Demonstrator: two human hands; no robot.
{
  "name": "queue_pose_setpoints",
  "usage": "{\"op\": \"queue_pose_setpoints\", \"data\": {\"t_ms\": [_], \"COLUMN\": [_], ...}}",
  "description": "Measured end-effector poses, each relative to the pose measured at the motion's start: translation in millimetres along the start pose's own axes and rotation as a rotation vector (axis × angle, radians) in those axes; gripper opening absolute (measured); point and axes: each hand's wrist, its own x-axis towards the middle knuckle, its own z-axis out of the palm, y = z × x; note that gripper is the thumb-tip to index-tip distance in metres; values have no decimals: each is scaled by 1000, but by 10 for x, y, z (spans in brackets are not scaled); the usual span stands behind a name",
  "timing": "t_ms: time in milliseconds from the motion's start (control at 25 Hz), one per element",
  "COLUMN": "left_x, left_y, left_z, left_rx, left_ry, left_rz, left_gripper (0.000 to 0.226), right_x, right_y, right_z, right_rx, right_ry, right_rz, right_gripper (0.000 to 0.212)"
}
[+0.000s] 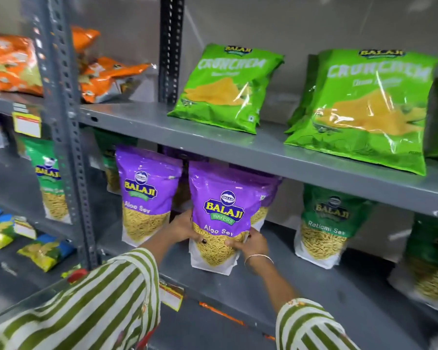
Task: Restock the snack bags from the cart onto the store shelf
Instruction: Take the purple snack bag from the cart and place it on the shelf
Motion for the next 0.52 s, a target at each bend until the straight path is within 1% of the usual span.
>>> {"op": "queue_pose_setpoints", "data": {"t_ms": [80, 200, 360, 440, 520], "left_x": [165, 245, 279, 259, 155], "left_y": [-19, -37, -2, 22, 29], "left_z": [103, 186, 198, 207, 193], "left_rx": [-78, -94, -85, -75, 11], "left_ry": [-32, -54, -115, -154, -168], "left_rz": [4, 8, -23, -39, -84], "left_gripper": [68, 67, 75, 79, 79], "right_x": [59, 94, 101, 105, 109], "right_y": [72, 150, 174, 149, 95], "right_z": [-49, -92, -118, -130, -175], "right_rx": [-11, -26, -19, -79, -213], "right_ry": [23, 30, 1, -31, -107], "right_rz": [8, 31, 49, 58, 107], "right_gripper": [57, 58, 60, 63, 66]}}
